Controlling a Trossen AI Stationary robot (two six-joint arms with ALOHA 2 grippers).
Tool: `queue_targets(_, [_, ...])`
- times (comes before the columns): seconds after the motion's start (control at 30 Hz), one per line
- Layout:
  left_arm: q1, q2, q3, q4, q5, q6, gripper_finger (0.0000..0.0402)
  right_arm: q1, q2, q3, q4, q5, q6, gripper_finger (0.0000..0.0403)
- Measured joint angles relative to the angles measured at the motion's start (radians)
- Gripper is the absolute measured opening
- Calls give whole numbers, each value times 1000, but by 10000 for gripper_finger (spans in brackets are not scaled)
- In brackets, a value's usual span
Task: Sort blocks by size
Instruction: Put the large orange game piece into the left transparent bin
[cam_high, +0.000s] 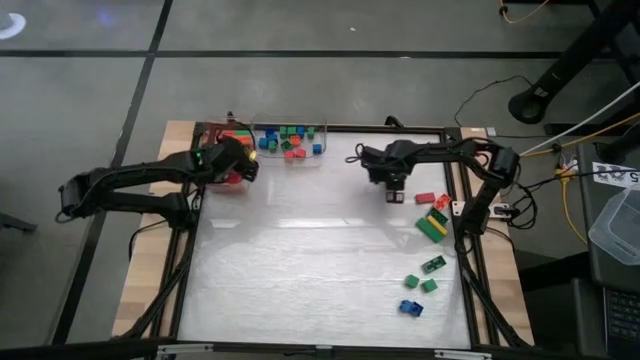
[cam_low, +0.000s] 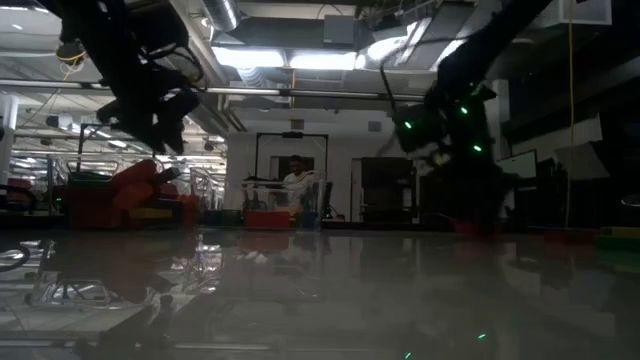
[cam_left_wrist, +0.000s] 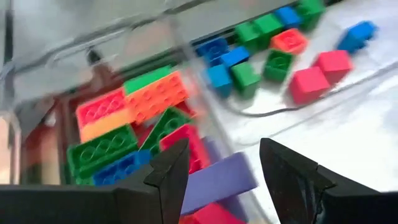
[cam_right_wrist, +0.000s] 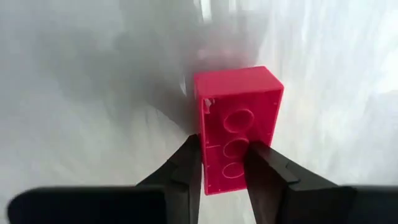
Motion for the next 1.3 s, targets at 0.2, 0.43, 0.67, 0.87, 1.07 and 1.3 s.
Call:
queue_targets(0.2, [-75,-5,0,120,1,126,182,82,2,93,160,-149,26,89])
queue_targets(0.43, [-207,-5,0,259,212,240,182,193,2,139,478,-274,81,96])
queue_targets(0.67, [-309,9,0,374,273,-103,182,305,0,150,758,-239,85,98])
queue_targets(0.87, [-361,98,0,483,273,-411,182,376,0,150,884,-68,81,98])
queue_targets(1.07, [-401,220,0,698,273,-442,182,407,0,150,890,133,79,99])
queue_targets(1.3, [-396,322,0,864,270,-380,182,406,0,150,883,168,108,99])
